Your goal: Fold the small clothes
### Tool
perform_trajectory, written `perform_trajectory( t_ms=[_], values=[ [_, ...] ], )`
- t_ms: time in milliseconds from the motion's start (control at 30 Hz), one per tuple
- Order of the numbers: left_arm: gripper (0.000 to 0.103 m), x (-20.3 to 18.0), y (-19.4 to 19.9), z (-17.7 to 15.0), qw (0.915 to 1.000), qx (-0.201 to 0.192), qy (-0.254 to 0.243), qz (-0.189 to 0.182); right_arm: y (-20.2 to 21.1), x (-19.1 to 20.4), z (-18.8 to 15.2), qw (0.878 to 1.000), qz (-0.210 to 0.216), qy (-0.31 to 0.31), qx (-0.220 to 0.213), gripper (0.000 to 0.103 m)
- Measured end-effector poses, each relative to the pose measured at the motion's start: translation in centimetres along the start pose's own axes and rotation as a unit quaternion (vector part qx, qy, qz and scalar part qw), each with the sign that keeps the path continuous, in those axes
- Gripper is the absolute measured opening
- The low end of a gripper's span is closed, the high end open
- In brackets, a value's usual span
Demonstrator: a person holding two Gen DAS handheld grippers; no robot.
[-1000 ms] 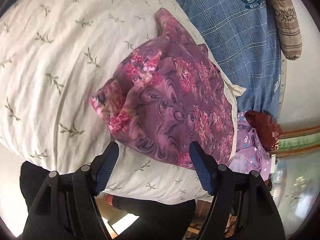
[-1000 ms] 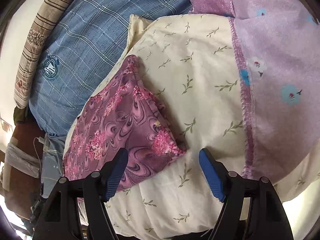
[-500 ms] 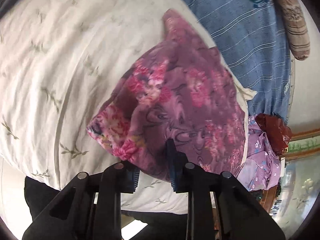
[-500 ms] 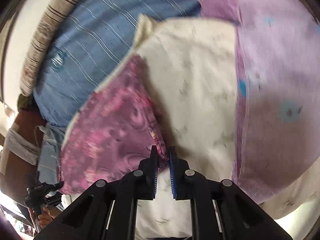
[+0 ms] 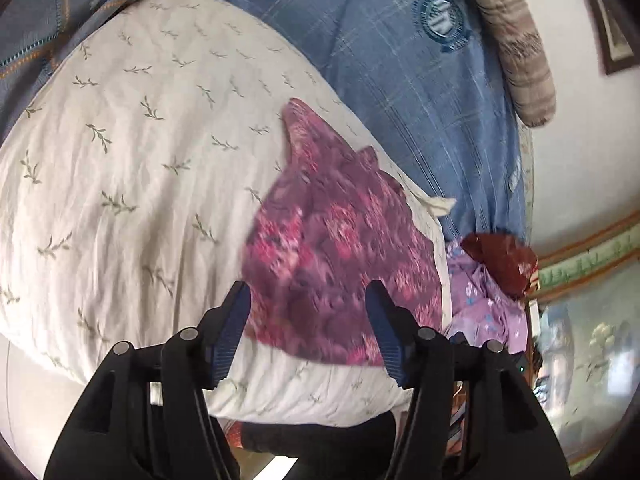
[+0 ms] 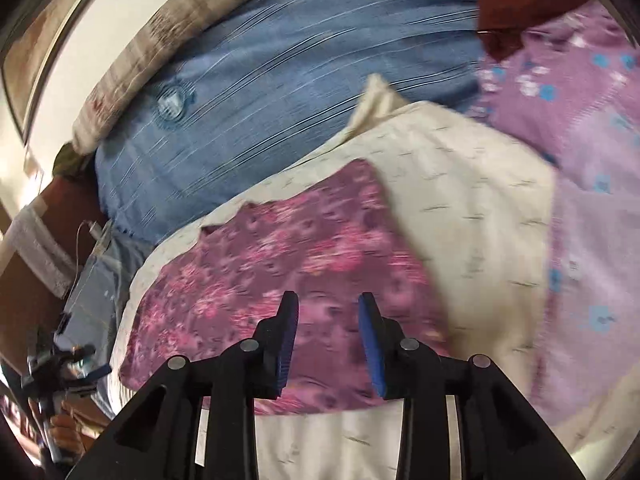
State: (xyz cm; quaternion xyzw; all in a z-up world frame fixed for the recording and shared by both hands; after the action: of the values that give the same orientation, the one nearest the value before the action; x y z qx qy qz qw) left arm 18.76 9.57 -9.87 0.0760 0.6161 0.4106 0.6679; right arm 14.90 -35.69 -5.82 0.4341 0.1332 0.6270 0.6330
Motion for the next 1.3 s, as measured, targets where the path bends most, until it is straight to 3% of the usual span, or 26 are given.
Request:
perform_trajectory(
  t_ms=[233, 300, 367, 433, 533, 633, 700, 733, 767, 833, 867, 933, 1000, 1033, 1100, 1300],
  values=[
    [0.059, 1.6, -3.6, 2.4, 0.9984, 0.031, 0.048, 0.0, -6.1, 7.7, 0.0, 0.997, 0.027, 0.07, 0.002, 0.033],
    [0.062, 2.0, -3.9, 2.4, 0.9981, 0.034, 0.051, 0.004, -8.1, 8.2, -0.8, 0.994, 0.006, 0.105, -0.002, 0.042],
    [0.068, 2.4, -4.3, 1.9, 0.9975, 0.041, 0.057, -0.001, -11.8, 7.0, -3.2, 0.991, -0.022, 0.122, 0.049, 0.047],
    [0.069, 2.9, -4.6, 1.5, 0.9964, 0.05, 0.068, -0.009, -11.6, 7.2, -3.3, 0.99, -0.013, 0.14, 0.001, 0.047],
    [0.078, 2.5, -5.0, 1.8, 0.9953, 0.052, 0.076, -0.029, -11.3, 7.7, -3.0, 0.989, -0.023, 0.142, 0.018, 0.047],
    [0.081, 1.1, -6.2, 2.0, 0.9922, 0.065, 0.086, -0.063, -9.4, 7.5, -2.4, 0.992, -0.003, 0.124, -0.009, 0.047],
    [0.085, 0.2, -7.4, 1.5, 0.9893, 0.086, 0.088, -0.079, -9.4, 6.4, -3.0, 0.991, -0.023, 0.131, -0.007, 0.052],
    [0.088, -0.5, -8.2, 1.2, 0.9889, 0.096, 0.08, -0.08, -10.2, 5.8, -3.8, 0.991, -0.027, 0.134, 0.009, 0.052],
    [0.093, -1.3, -8.5, 1.0, 0.9909, 0.096, 0.061, -0.073, -10.2, 5.7, -4.1, 0.99, -0.02, 0.142, -0.002, 0.052],
    [0.094, -3.3, -9.0, 0.7, 0.9915, 0.101, 0.028, -0.077, -10.1, 5.8, -4.3, 0.988, -0.021, 0.151, -0.016, 0.055],
    [0.092, -3.8, -9.0, 0.5, 0.9909, 0.104, 0.023, -0.081, -10.1, 6.0, -4.3, 0.987, -0.023, 0.155, -0.017, 0.056],
    [0.066, -4.5, -8.9, 0.4, 0.992, 0.101, 0.015, -0.074, -10.2, 6.2, -4.4, 0.986, -0.024, 0.164, -0.017, 0.062],
    [0.021, -4.9, -8.6, 0.4, 0.9928, 0.1, 0.01, -0.064, -10.2, 6.4, -4.5, 0.985, -0.022, 0.169, -0.018, 0.064],
    [0.014, -5.3, -8.3, 0.4, 0.9923, 0.1, 0.012, -0.071, -10.2, 6.4, -4.5, 0.985, -0.02, 0.169, -0.018, 0.065],
    [0.014, -6.8, -7.4, 0.4, 0.9923, 0.095, 0.006, -0.08, -10.2, 6.5, -4.5, 0.986, -0.013, 0.167, -0.019, 0.066],
    [0.014, -16.0, -8.0, -0.5, 0.9873, 0.106, -0.081, -0.086, -10.0, 6.4, -4.6, 0.987, 0.011, 0.159, -0.022, 0.069]
  ],
)
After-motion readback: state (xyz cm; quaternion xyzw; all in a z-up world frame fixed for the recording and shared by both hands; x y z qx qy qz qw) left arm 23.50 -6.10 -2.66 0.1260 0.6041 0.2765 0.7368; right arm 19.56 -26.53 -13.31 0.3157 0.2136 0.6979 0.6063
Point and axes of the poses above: each gripper's, at about its wrist camera, not at the fingertips, and y roughly against the way its jaws point, x to its left, z to its top, the point moved 9 cm from there along -y, roughly the way its jaws point, and after that the axes turned 1 degree about x, right-handed, at the moved point
